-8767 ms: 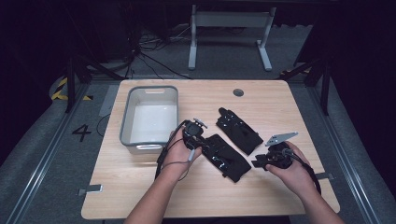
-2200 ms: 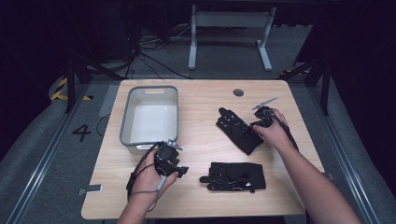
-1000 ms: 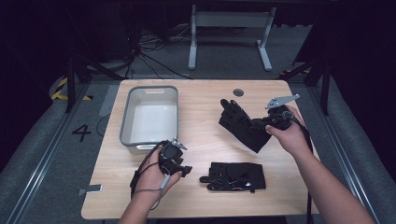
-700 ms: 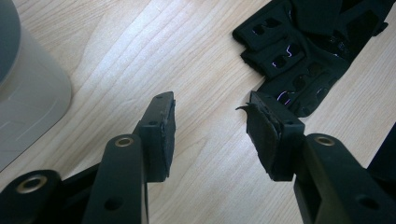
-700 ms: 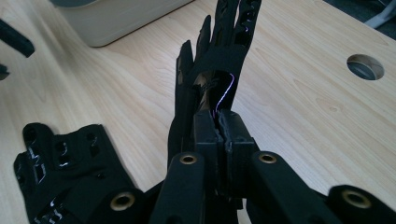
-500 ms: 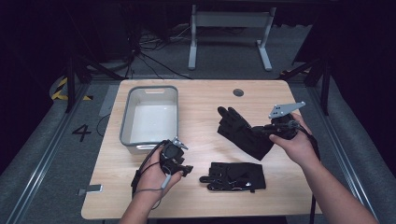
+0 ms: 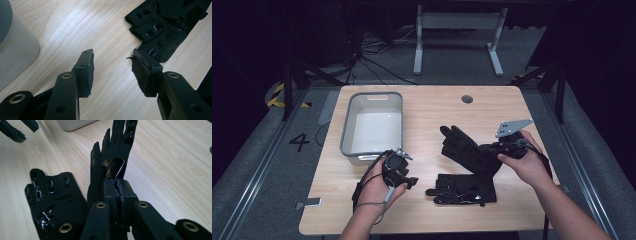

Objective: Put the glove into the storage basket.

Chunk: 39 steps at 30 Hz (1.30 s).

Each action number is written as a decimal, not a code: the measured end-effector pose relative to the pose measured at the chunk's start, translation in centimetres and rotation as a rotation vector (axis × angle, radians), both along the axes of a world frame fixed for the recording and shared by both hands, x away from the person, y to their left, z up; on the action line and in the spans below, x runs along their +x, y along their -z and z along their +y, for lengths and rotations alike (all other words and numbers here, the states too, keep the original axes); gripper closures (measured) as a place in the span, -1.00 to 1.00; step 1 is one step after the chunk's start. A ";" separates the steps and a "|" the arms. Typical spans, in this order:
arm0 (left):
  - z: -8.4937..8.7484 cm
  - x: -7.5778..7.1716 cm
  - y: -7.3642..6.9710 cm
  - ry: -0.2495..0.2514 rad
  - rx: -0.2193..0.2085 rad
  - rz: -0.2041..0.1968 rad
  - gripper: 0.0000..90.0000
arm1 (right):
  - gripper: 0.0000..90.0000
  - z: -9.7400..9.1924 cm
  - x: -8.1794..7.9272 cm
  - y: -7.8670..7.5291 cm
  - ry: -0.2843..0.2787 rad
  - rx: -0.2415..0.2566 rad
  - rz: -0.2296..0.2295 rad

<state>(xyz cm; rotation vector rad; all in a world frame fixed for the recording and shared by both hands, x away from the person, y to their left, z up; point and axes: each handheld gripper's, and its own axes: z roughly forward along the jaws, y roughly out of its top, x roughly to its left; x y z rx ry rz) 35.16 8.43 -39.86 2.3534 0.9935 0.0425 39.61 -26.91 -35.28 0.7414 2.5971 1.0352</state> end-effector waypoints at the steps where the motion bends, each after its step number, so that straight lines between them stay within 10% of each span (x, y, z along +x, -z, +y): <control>1: 0.0 0.0 0.0 0.002 0.002 -0.001 0.17 | 0.94 0.0 0.0 -0.1 -0.001 -0.006 -0.005; 22: -0.2 -0.2 0.0 0.008 0.005 -0.012 0.18 | 0.93 1.7 -3.8 1.4 -0.074 -0.064 -0.075; 39: -0.5 -0.3 -0.1 0.018 0.006 -0.005 0.18 | 0.79 3.8 -8.7 5.9 -0.227 -0.136 0.040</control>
